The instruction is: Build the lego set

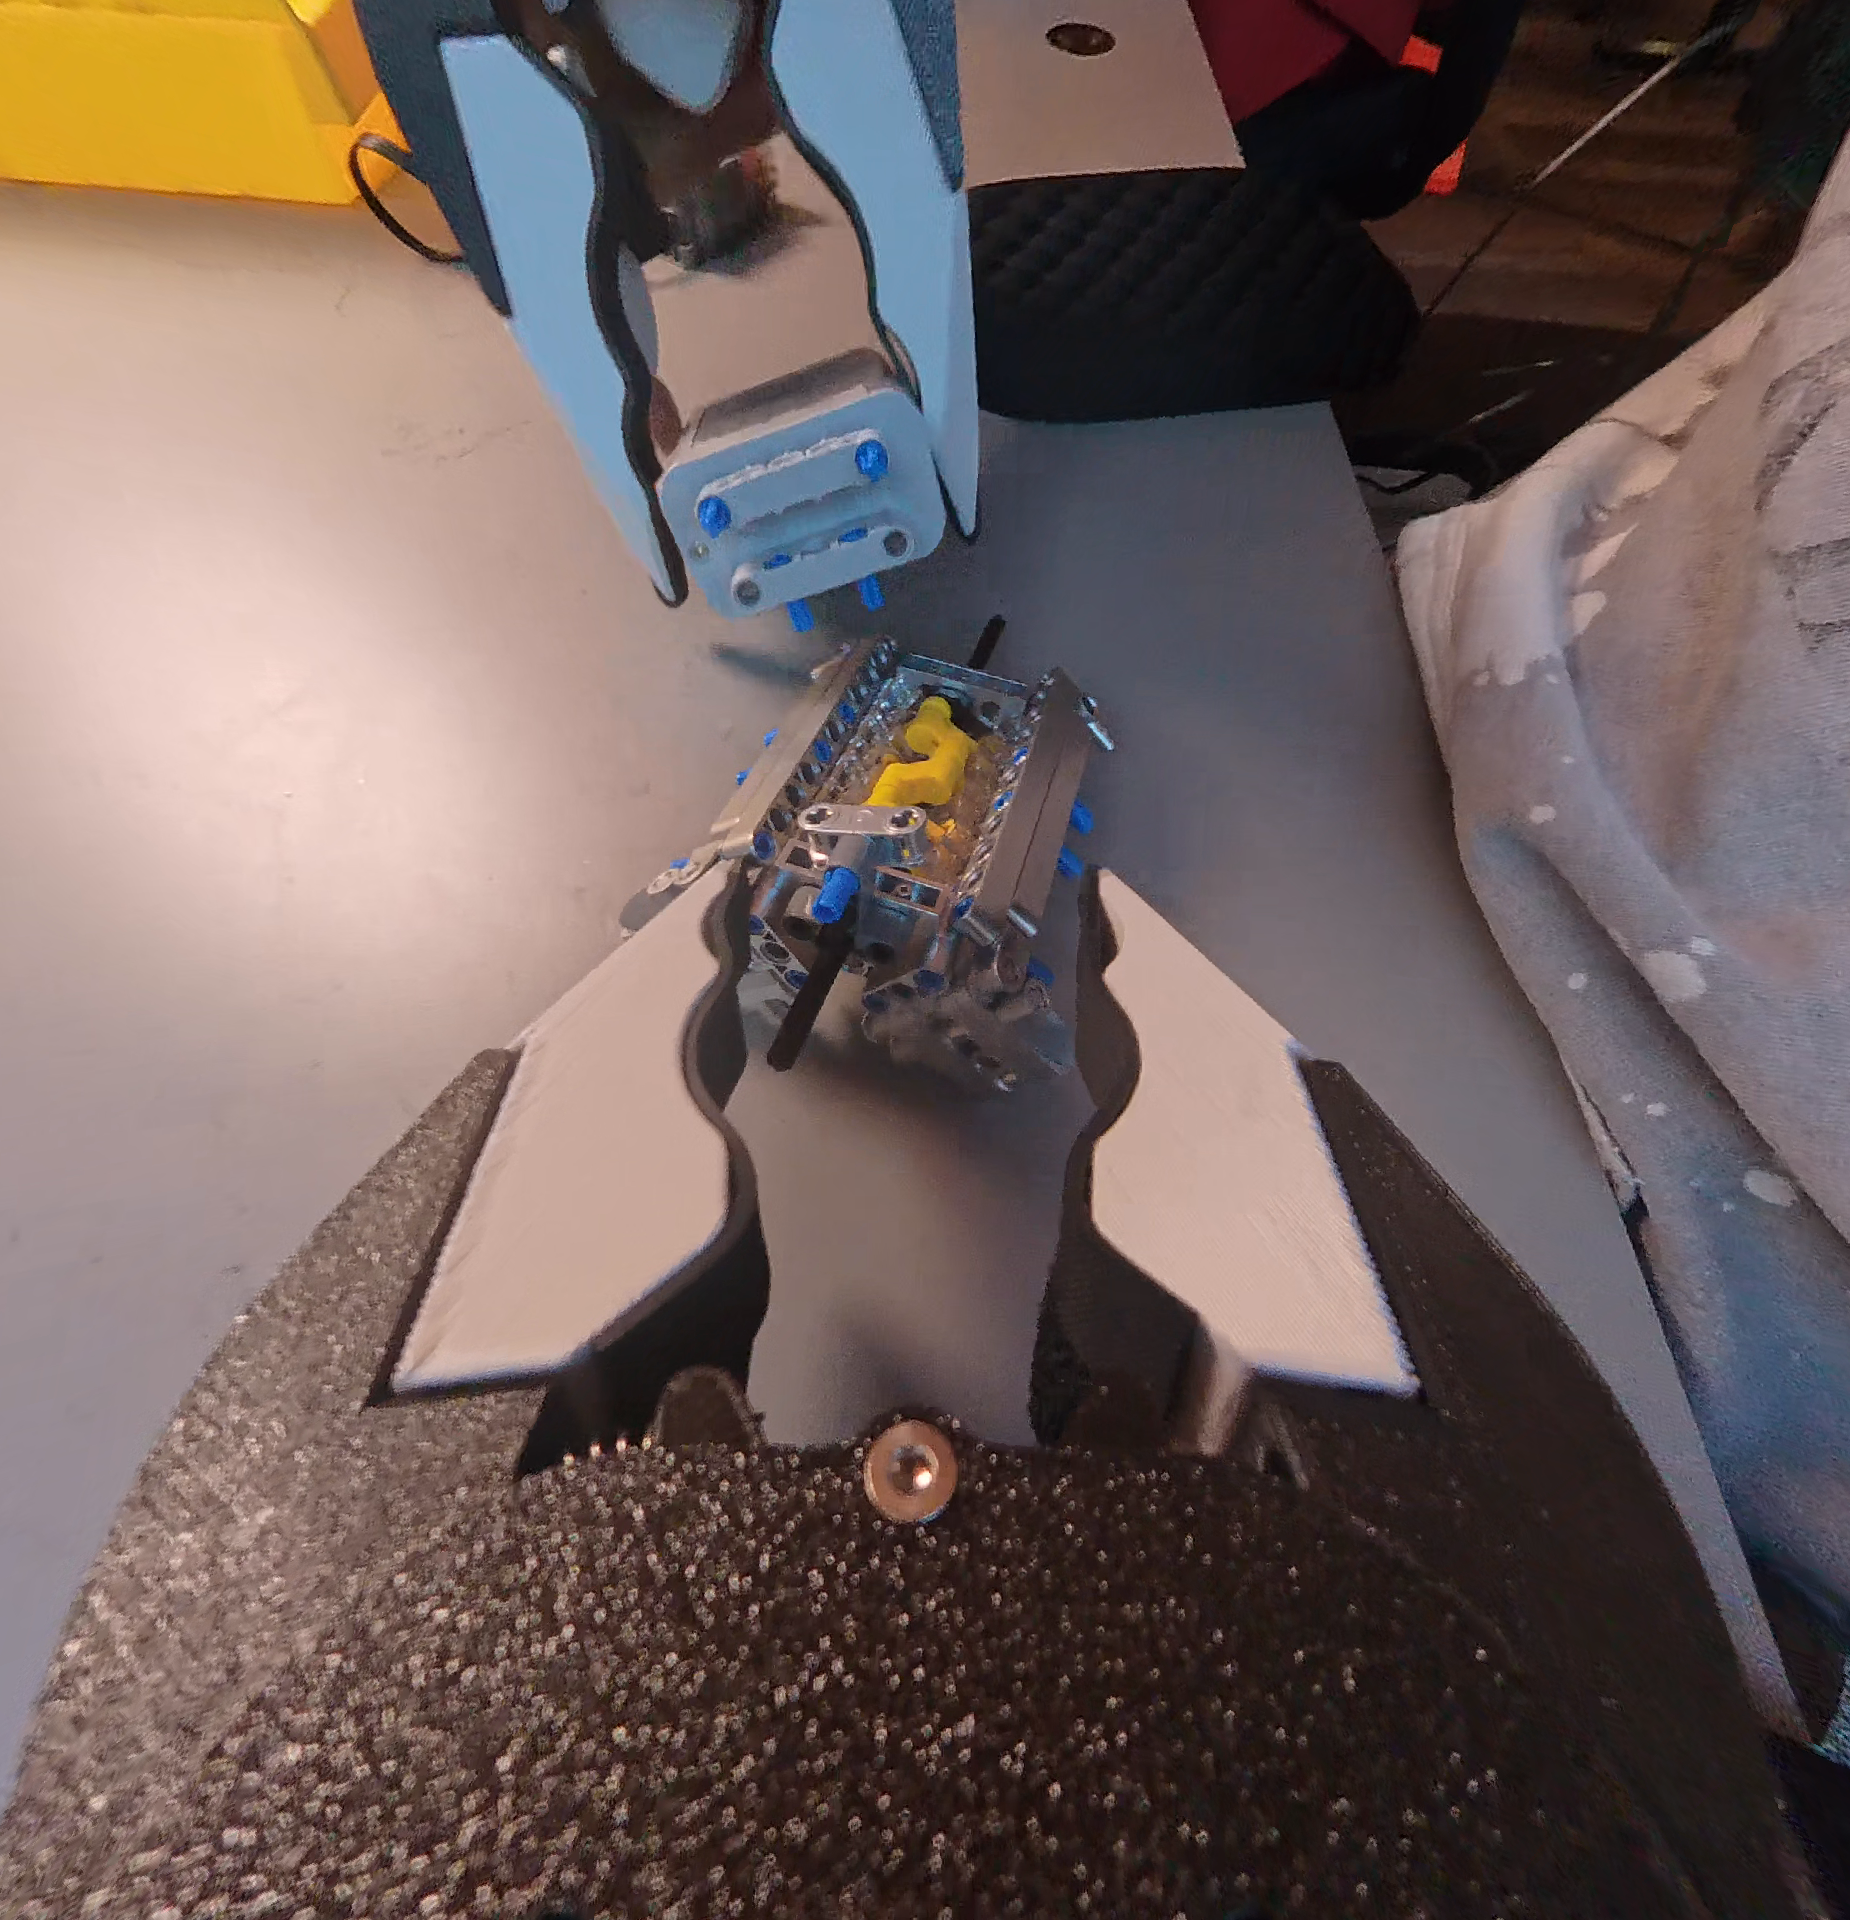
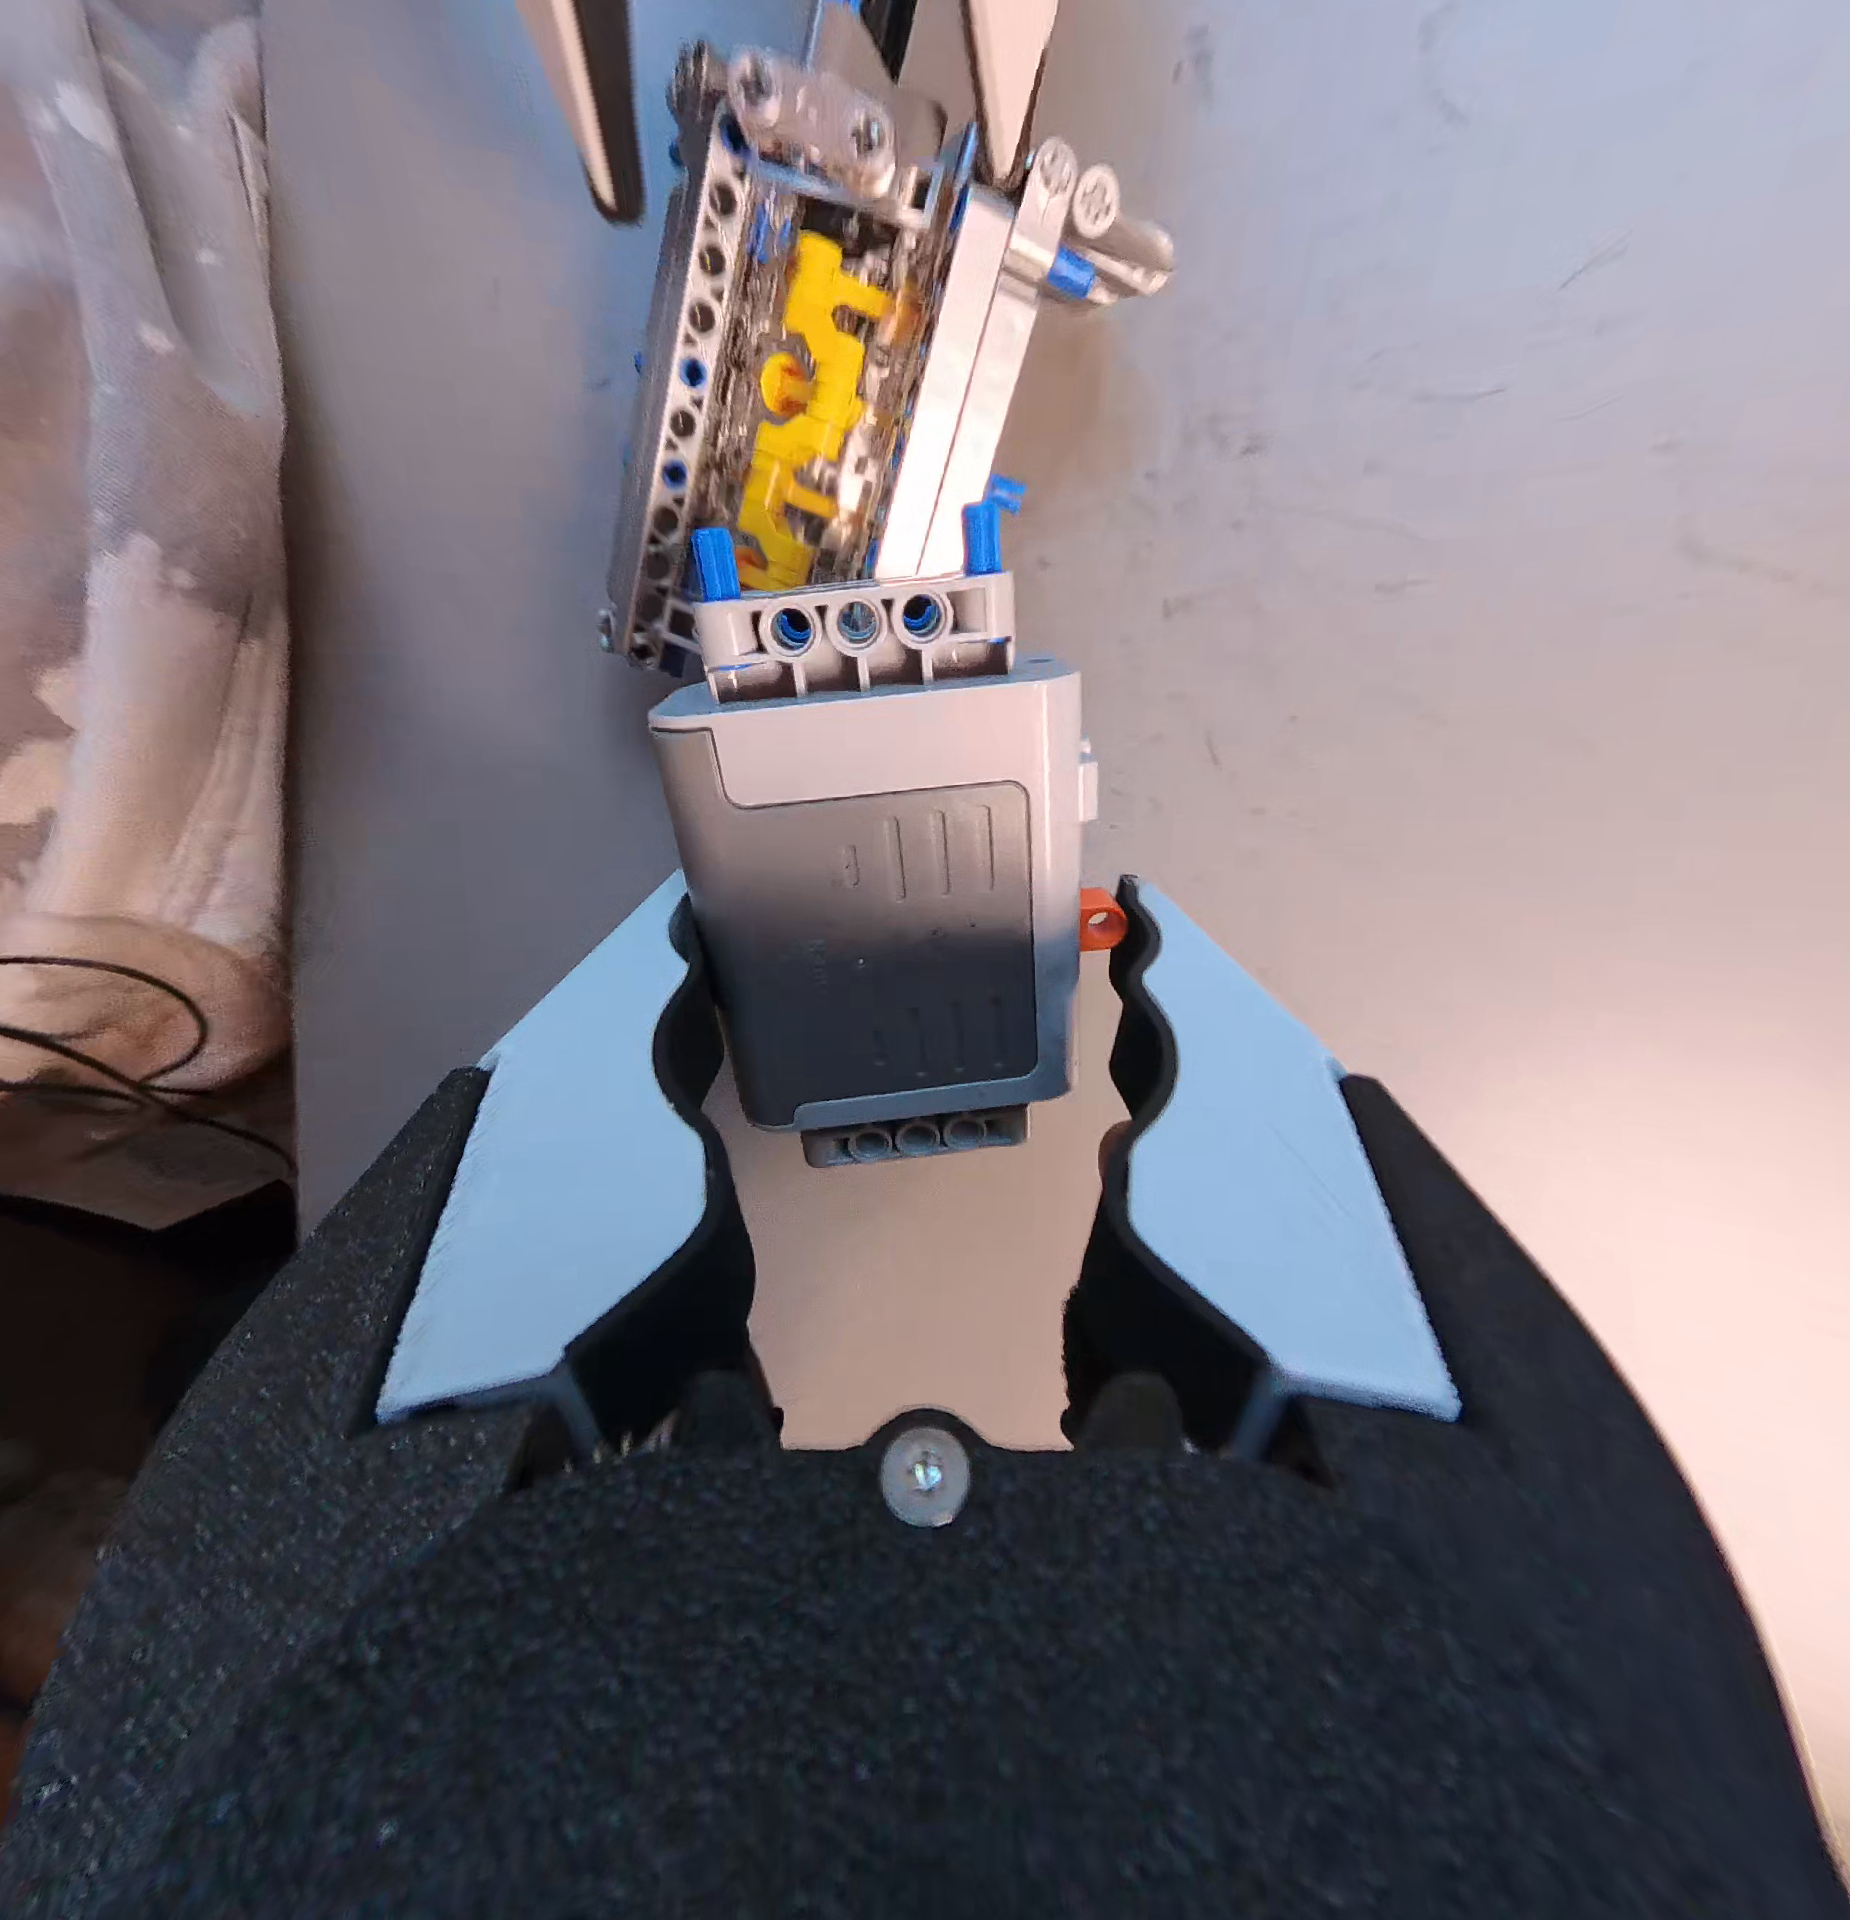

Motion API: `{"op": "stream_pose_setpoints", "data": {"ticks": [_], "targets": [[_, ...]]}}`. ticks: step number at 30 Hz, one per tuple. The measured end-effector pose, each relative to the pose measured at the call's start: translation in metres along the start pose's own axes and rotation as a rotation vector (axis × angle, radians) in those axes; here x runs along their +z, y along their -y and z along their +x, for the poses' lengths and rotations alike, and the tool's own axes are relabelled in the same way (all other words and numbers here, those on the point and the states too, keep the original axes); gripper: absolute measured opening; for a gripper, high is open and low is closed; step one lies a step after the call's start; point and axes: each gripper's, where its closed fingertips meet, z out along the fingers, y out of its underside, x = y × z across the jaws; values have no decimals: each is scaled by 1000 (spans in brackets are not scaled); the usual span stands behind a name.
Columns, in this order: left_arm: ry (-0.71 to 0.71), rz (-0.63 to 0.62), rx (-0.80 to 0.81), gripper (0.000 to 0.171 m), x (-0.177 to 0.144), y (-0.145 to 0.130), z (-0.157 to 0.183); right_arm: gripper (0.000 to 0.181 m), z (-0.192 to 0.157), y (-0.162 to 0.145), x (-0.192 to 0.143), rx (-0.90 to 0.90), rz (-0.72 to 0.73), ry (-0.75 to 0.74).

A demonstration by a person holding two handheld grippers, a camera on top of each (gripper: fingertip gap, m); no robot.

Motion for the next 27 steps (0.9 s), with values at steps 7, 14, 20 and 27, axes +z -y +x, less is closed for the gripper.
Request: {"op": "stream_pose_setpoints", "data": {"ticks": [7, 14, 20, 27], "targets": [[101, 4, -6, 51, 9, 5, -10, 74, -4, 52, -29, 122, -3, -109], [267, 61, -125, 36, 22, 19, -26, 74, -10, 41, -10, 181, -107, -104], [201, 134, -154, 37, 6, 31, -24, 74, -9, 33, -4, 253, -106, -102], [61, -12, -78, 44, 15, 8, -21, 75, -6, 32, 0, 293, -113, -123]]}}
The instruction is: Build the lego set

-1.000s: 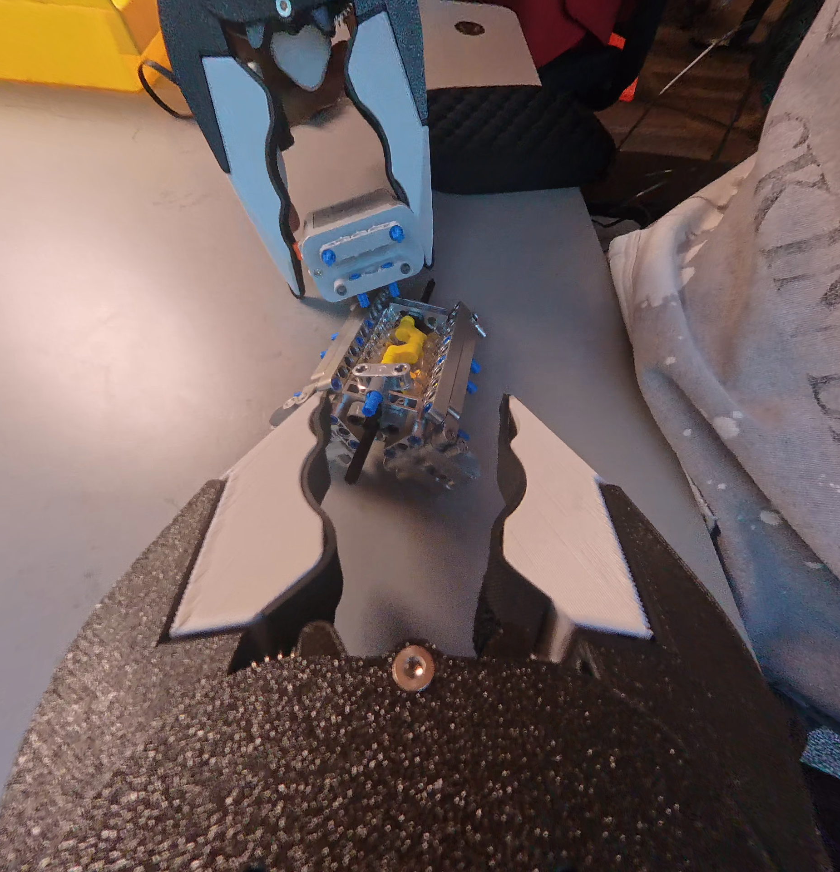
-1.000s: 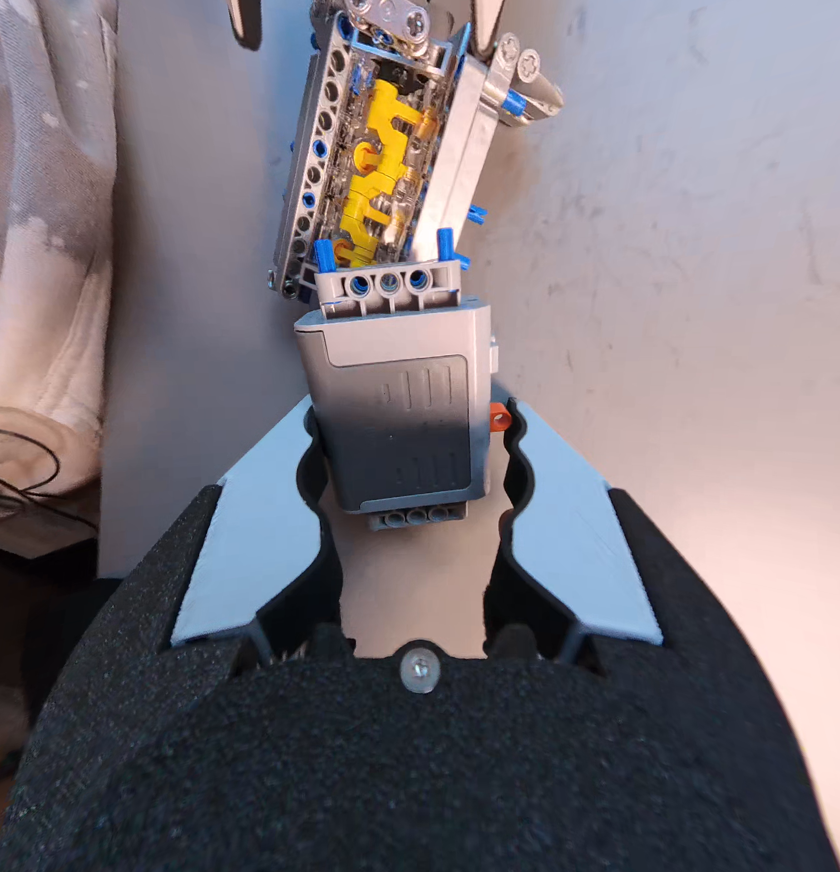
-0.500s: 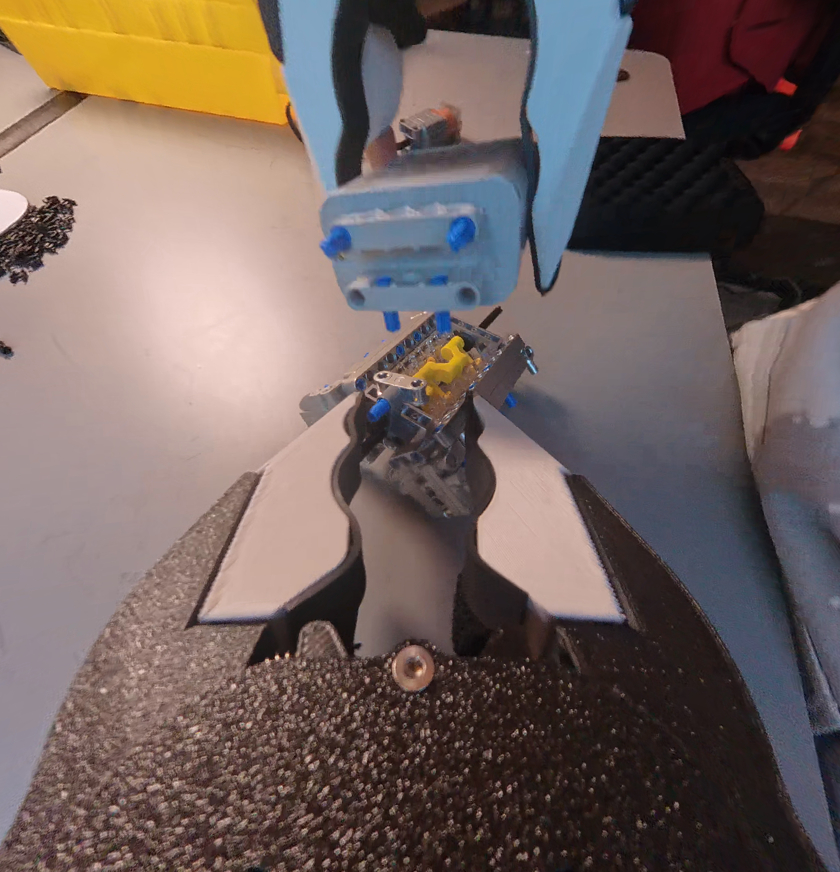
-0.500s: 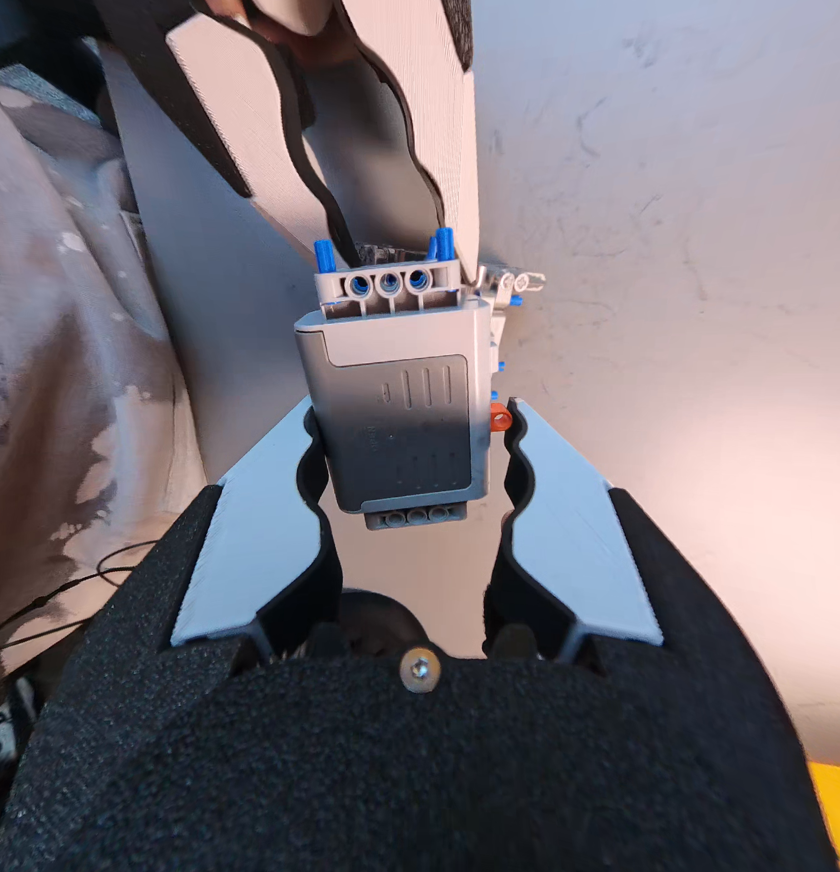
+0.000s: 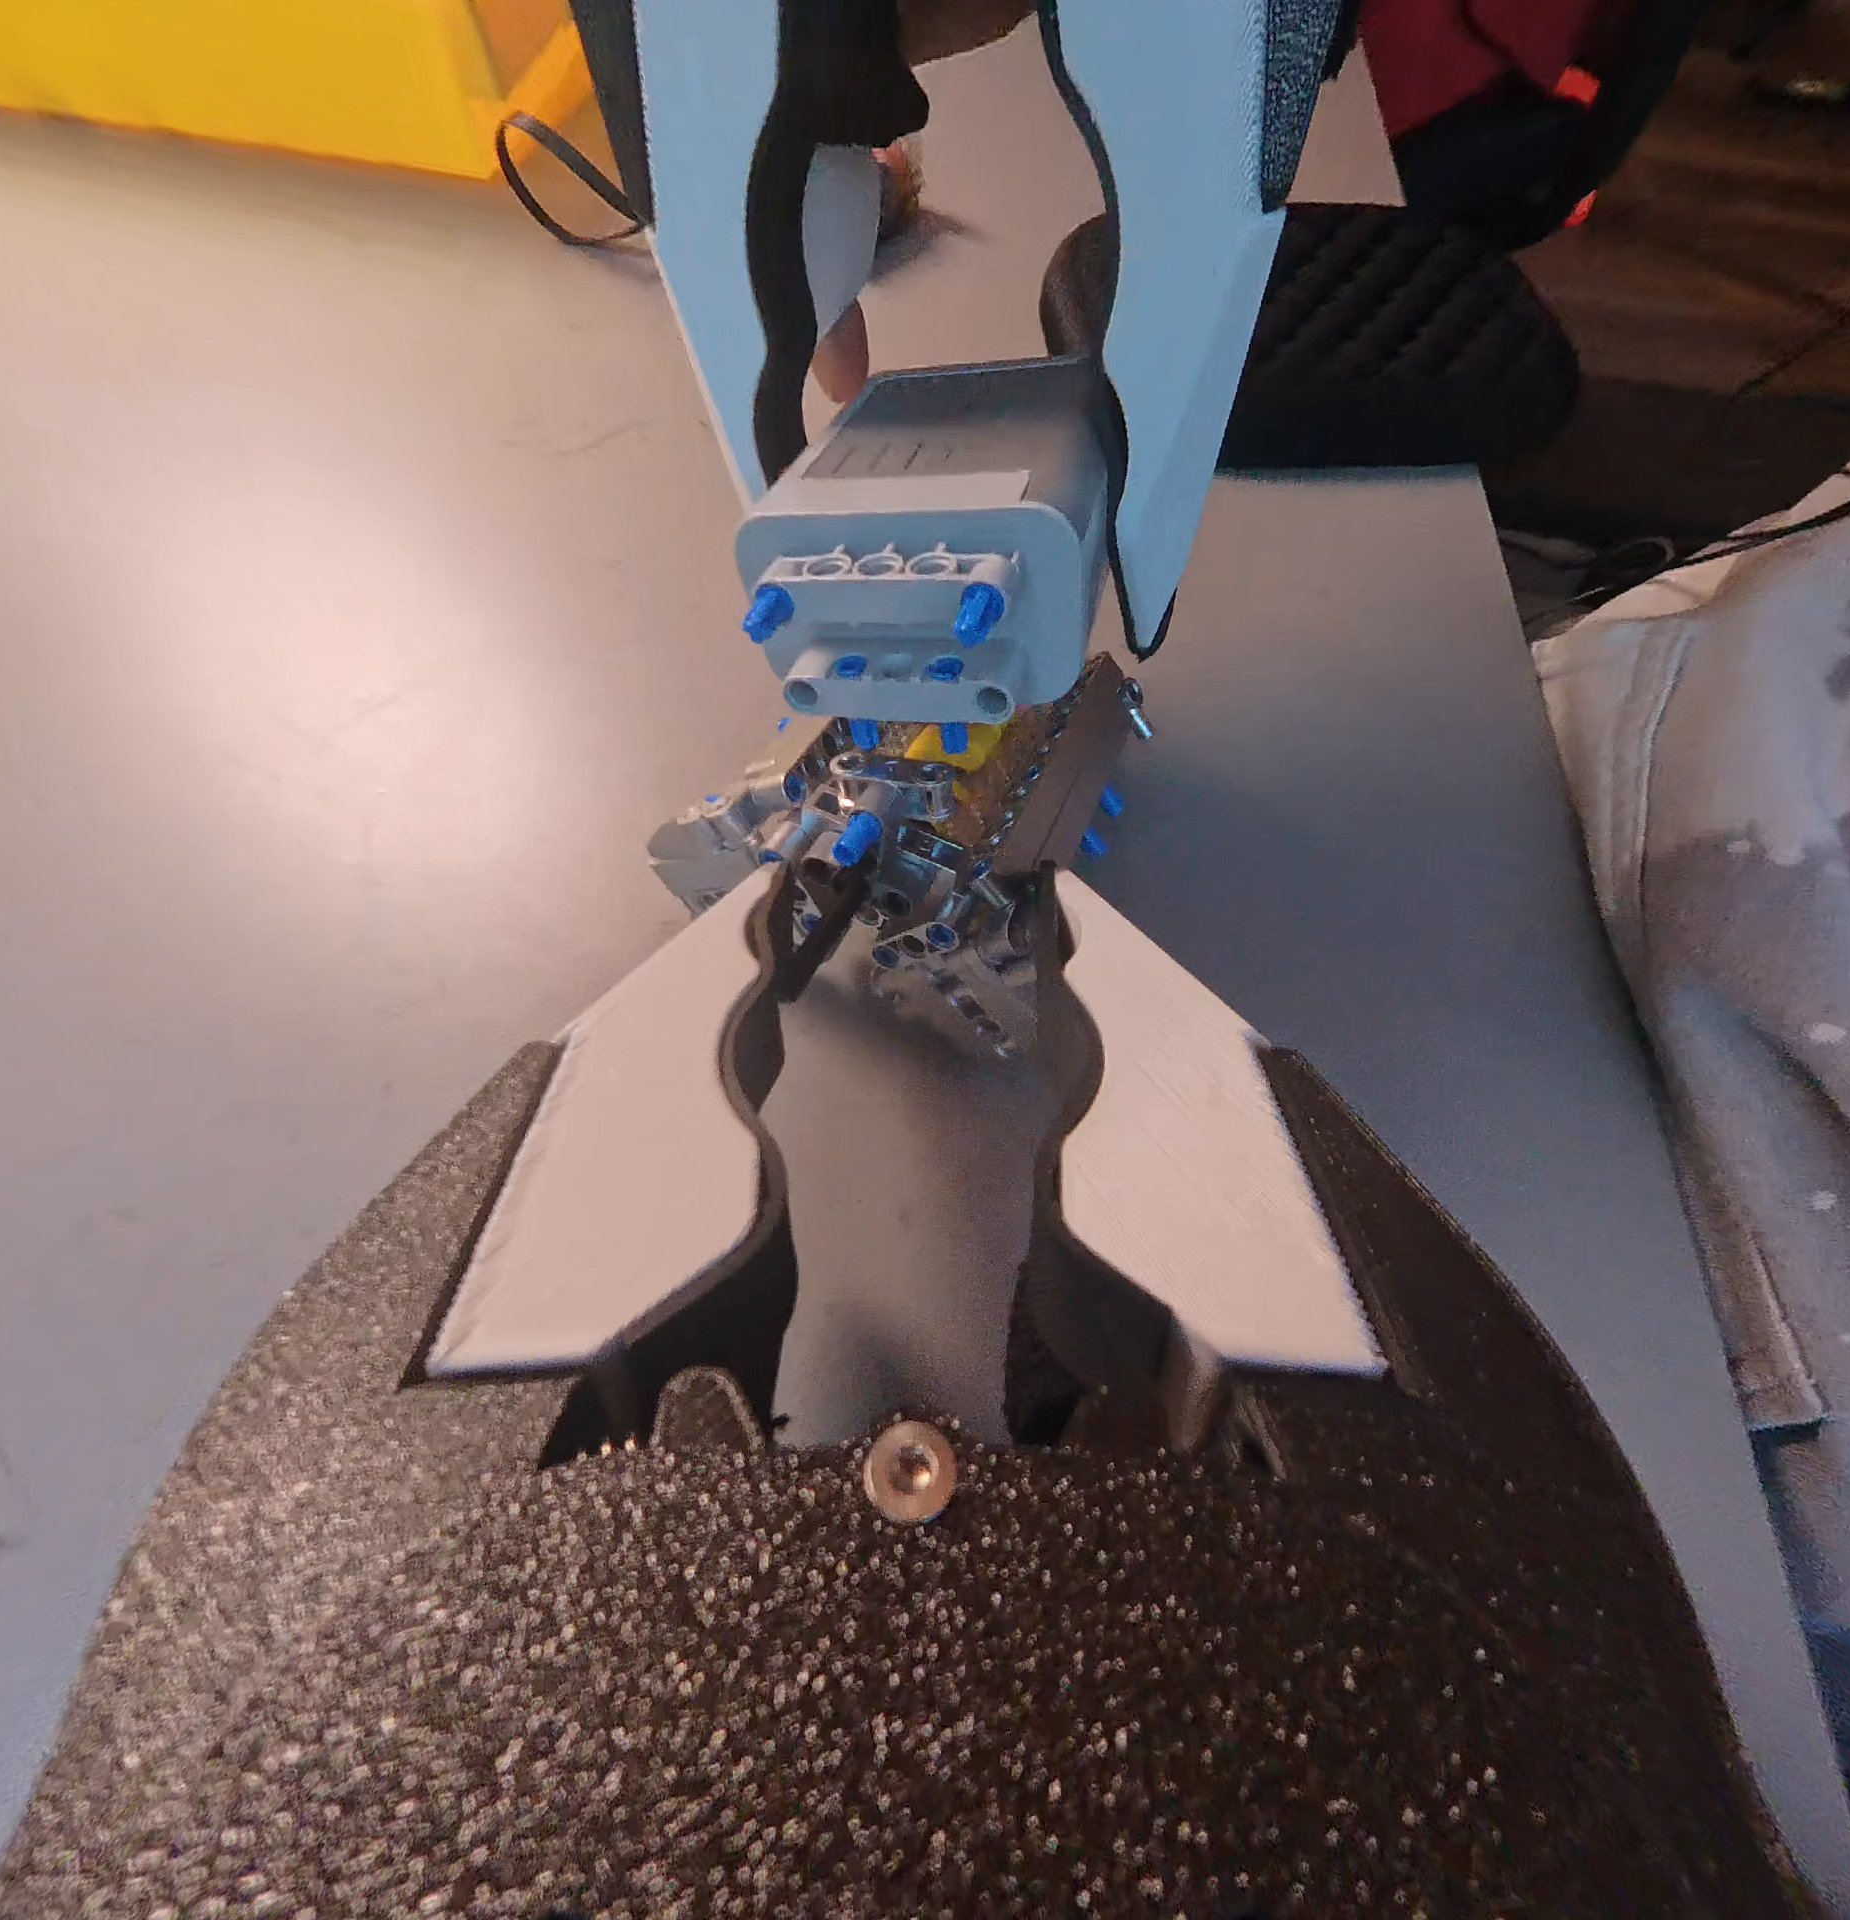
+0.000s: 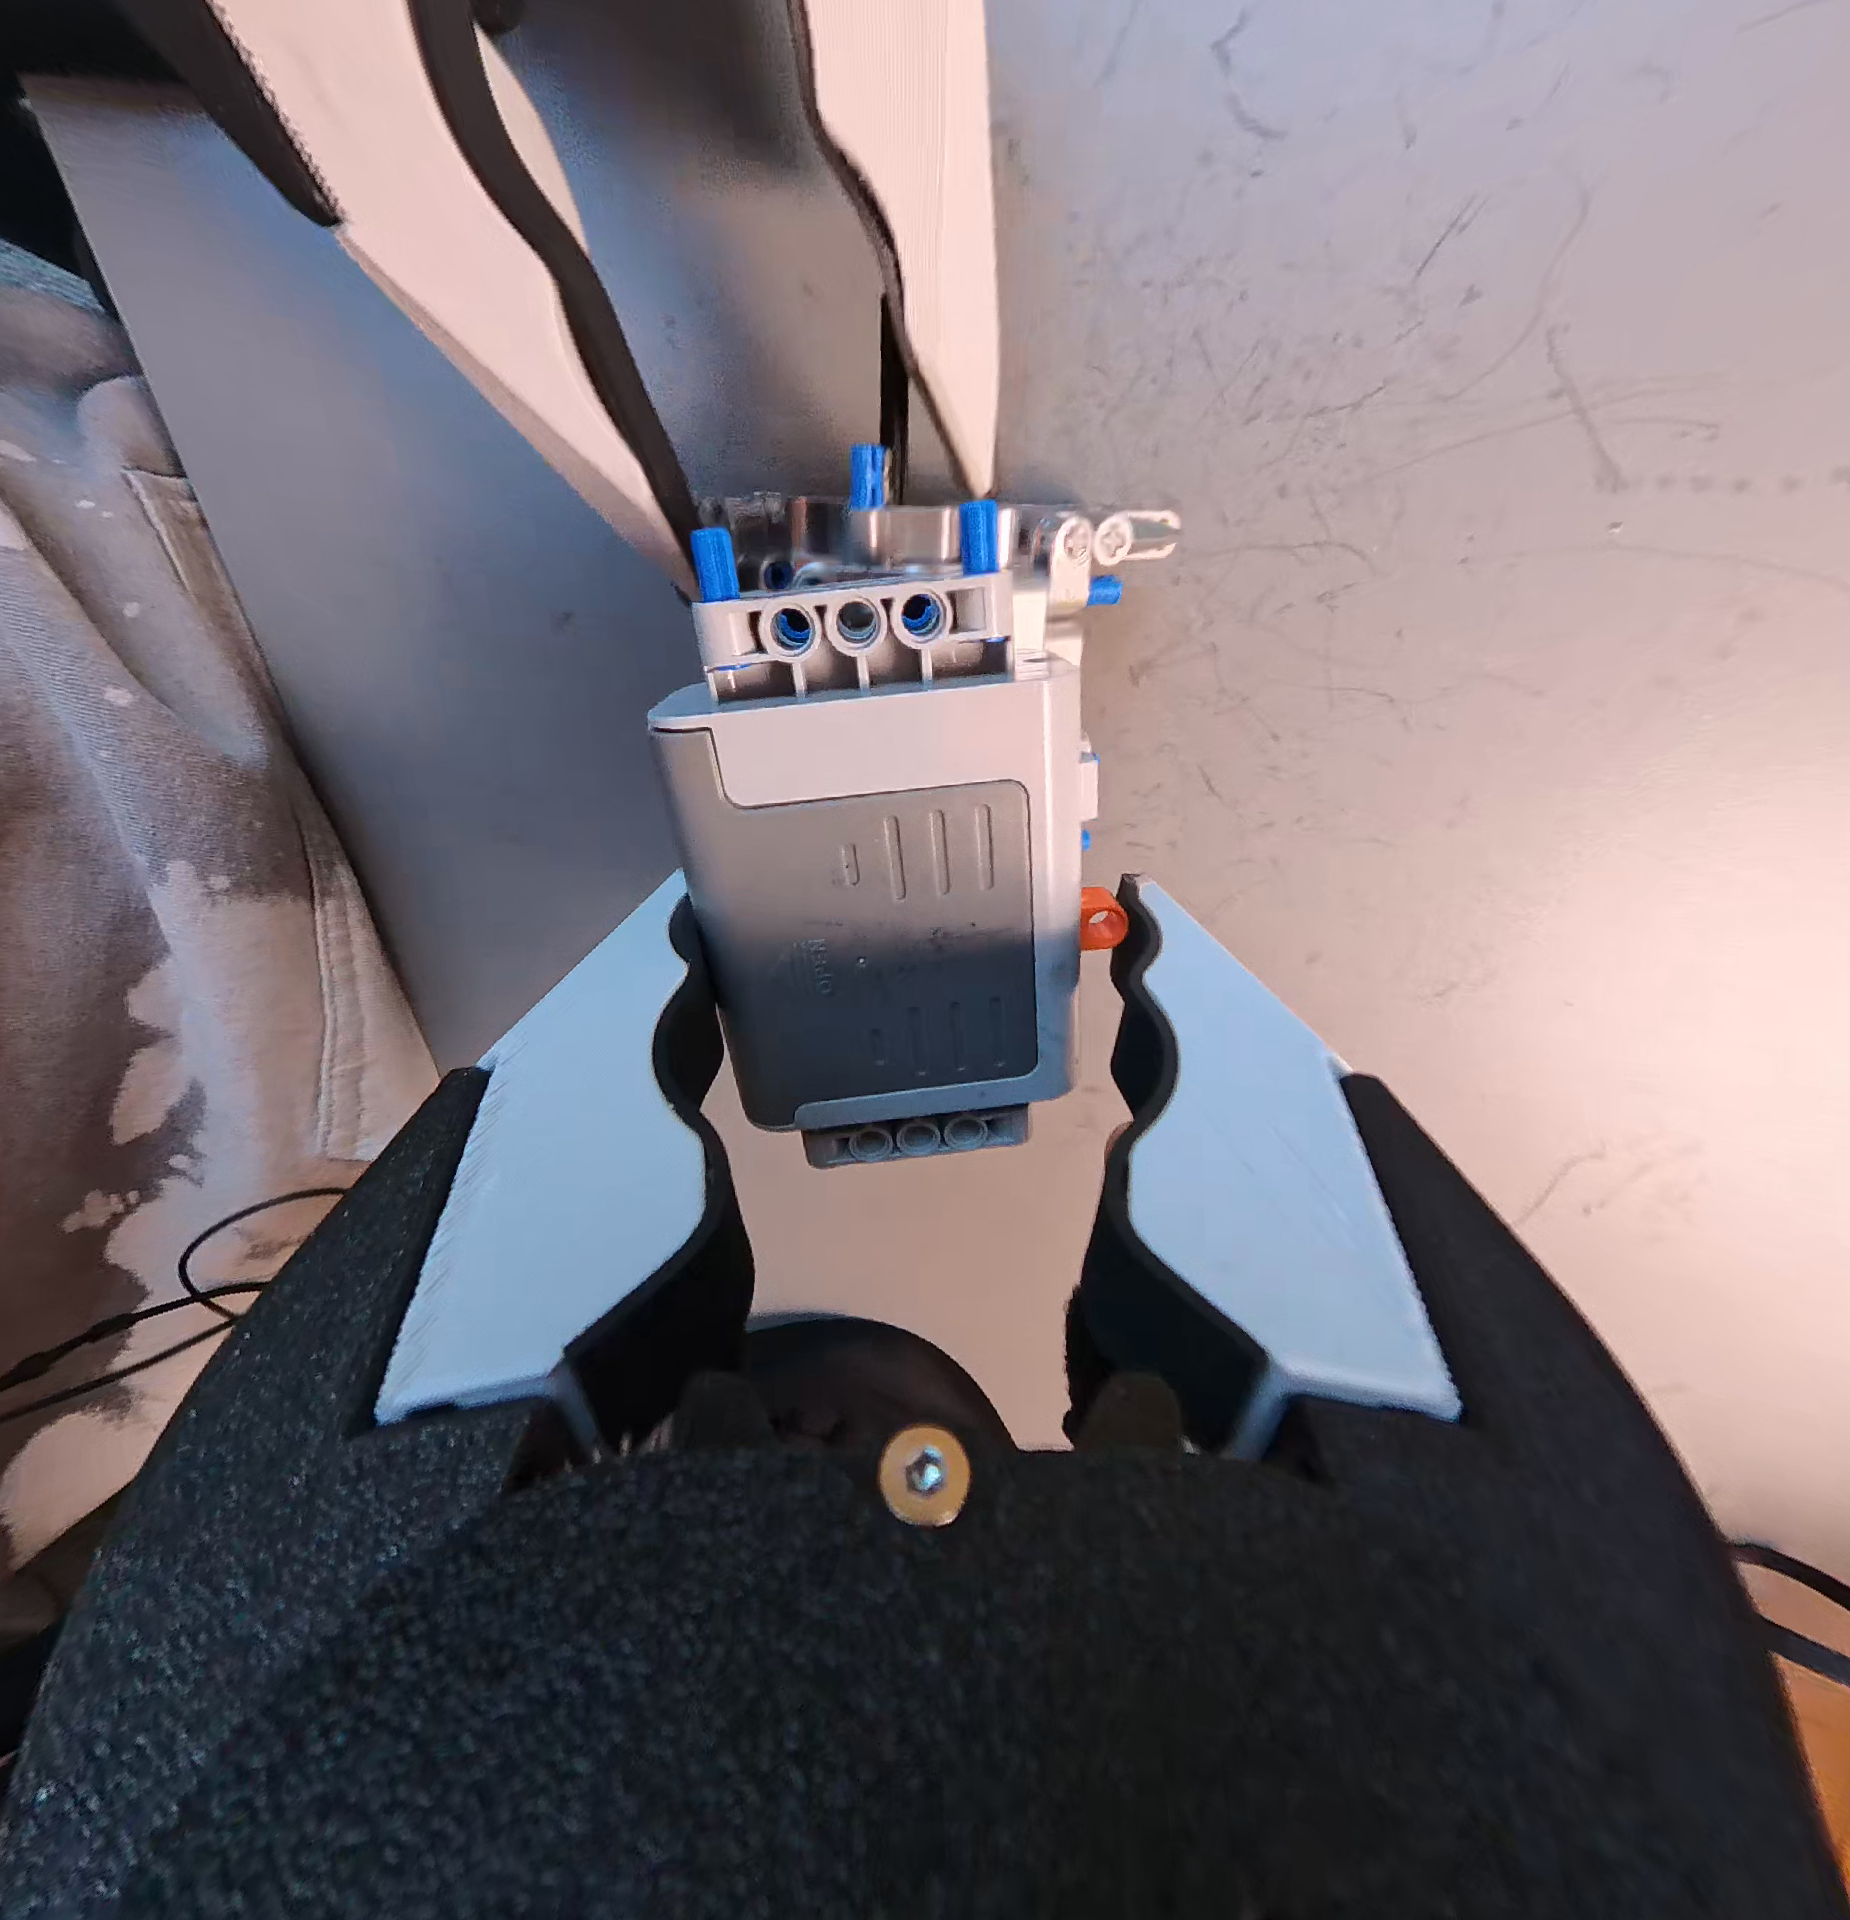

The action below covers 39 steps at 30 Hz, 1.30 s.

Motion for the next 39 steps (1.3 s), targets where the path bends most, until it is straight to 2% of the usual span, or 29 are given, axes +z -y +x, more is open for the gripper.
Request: {"op": "stream_pose_setpoints", "data": {"ticks": [9, 17, 30, 39], "targets": [[-75, 19, -3, 31, -3, 3, 29, 75, -10, -8, -4, -42, -2, 4], [-82, 29, 3, 18, -2, 6, 33, 75, -21, -12, 0, -101, -4, -13], [-78, 58, 7, 16, -2, 11, 33, 75, -20, -17, 0, -117, -66, -1], [-27, 116, -18, 17, -10, 20, 18, 75, -22, -19, 1, -113, -123, 48]]}}
